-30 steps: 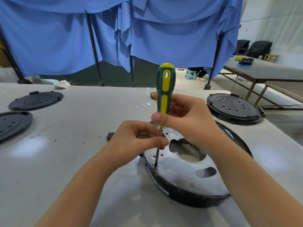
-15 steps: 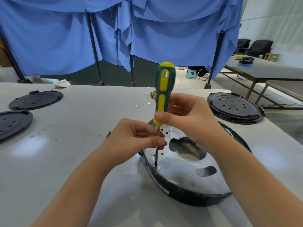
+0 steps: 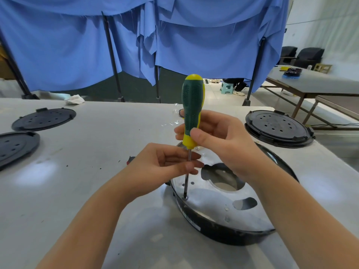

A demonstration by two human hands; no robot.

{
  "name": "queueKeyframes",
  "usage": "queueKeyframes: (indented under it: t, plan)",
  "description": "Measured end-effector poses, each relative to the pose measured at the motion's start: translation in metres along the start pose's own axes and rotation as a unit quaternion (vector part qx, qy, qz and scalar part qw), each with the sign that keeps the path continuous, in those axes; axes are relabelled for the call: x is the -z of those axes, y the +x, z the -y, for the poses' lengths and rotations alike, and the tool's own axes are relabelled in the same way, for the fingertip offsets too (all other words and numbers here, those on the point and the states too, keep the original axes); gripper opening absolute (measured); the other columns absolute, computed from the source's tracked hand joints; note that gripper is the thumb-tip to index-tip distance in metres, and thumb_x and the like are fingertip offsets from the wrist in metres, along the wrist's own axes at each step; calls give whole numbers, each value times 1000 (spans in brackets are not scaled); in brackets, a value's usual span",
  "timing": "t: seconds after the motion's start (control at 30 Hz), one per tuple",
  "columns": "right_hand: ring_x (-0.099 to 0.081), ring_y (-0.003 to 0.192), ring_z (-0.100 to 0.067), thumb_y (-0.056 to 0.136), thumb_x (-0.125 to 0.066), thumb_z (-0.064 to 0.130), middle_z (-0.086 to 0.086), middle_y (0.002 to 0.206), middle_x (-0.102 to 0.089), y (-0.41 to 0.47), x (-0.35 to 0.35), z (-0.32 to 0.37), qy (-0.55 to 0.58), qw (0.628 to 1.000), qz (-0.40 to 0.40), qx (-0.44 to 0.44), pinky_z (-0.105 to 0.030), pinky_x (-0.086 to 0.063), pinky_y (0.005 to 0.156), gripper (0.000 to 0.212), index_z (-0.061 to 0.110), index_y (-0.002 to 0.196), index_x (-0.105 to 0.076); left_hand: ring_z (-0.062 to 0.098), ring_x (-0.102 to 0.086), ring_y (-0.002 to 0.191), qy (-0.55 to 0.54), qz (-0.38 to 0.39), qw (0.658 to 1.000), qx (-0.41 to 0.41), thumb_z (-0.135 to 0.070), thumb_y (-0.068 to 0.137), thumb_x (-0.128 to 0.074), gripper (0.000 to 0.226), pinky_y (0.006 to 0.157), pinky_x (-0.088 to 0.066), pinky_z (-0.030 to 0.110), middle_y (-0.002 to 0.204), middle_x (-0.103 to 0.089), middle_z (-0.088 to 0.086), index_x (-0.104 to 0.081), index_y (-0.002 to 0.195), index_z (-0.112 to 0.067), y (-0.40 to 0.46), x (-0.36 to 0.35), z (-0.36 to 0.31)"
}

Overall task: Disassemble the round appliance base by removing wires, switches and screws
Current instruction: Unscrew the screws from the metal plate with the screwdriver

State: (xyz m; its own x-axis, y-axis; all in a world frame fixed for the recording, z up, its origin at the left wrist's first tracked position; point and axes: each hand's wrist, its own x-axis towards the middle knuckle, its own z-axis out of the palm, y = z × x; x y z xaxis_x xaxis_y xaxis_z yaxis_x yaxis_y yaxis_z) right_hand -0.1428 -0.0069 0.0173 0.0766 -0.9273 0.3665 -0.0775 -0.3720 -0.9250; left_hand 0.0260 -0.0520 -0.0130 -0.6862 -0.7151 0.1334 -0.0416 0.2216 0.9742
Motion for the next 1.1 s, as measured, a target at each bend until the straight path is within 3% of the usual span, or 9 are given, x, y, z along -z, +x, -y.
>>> queueKeyframes:
  t: [0.1, 0.23, 0.37, 0.5, 0.6, 0.7, 0.83, 0.97, 1.1]
  plan:
    - [-69, 98, -15, 88, -61, 9, -2, 103, -74, 0, -1, 0, -1, 1000, 9, -2, -23, -55, 81, 27, 16, 114, -63, 19, -74, 83, -9, -12, 1000, 8, -18, 70, -74, 16, 73, -55, 17, 86, -77, 5, -78, 85, -20, -1, 1, -2]
    - [-68, 89, -10, 68, -75, 35, 4, 97, -73, 1, -5, -1, -88, 995, -44, 12, -30, -57, 82, 33, 28, 100, -70, 18, -73, 66, 8, -84, 996, -11, -18, 51, -84, 17, 63, -54, 17, 67, -74, 6, -71, 63, -16, 2, -5, 0]
    - [-71, 80, -16, 69, -78, 19, 0, 83, -73, 4, 0, -5, -45, 997, -59, 19, -30, -57, 78, 35, 18, 102, -67, 12, -69, 65, 34, -92, 995, -18, -27, 52, -83, 23, 67, -56, 19, 66, -71, -2, -71, 69, -19, 4, -6, 2]
    - [-71, 94, -21, 83, -59, 7, -7, 97, -74, 3, 2, -5, 4, 1000, -20, 13, -29, -56, 81, 31, 8, 114, -62, 16, -73, 86, 1, -18, 1000, -2, -20, 74, -72, 19, 76, -54, 17, 87, -77, 1, -75, 93, -21, 0, 0, 0]
    - [-69, 96, -16, 80, -66, 18, -1, 100, -74, 3, 1, -2, -21, 999, -25, 3, -29, -55, 83, 32, 15, 112, -65, 19, -74, 77, -5, -46, 999, 1, -7, 72, -77, 13, 69, -54, 16, 78, -77, 6, -77, 78, -18, 1, -2, -1]
    - [-69, 86, -12, 69, -77, 34, 0, 94, -73, 3, -3, -2, -87, 995, -53, 8, -35, -57, 82, 28, 24, 95, -72, 15, -70, 63, 18, -94, 995, -19, -19, 52, -85, 18, 64, -55, 18, 64, -71, 1, -70, 63, -18, 4, -6, 1]
    - [-70, 80, -14, 79, -72, 17, -8, 89, -73, 2, -1, -3, -61, 997, -49, 23, -27, -57, 79, 17, 19, 95, -71, 9, -69, 69, 29, -71, 997, -23, -26, 58, -81, 22, 69, -54, 17, 70, -71, -6, -72, 75, -16, 4, -4, 3]
    - [-69, 95, -18, 92, -55, 9, -5, 101, -73, 3, 2, -4, -51, 998, -23, -4, -29, -55, 88, 22, 16, 109, -66, 16, -73, 89, 11, 3, 1000, -2, -7, 82, -69, 20, 77, -54, 16, 90, -77, 1, -76, 92, -23, 0, 2, 1]
    - [-69, 94, -15, 80, -65, 23, -1, 97, -73, 3, 0, -2, -48, 999, -18, -9, -33, -55, 88, 29, 19, 109, -67, 16, -73, 69, 19, -69, 997, -7, -12, 60, -84, 14, 65, -54, 15, 71, -75, 3, -75, 67, -19, 2, -4, 0]
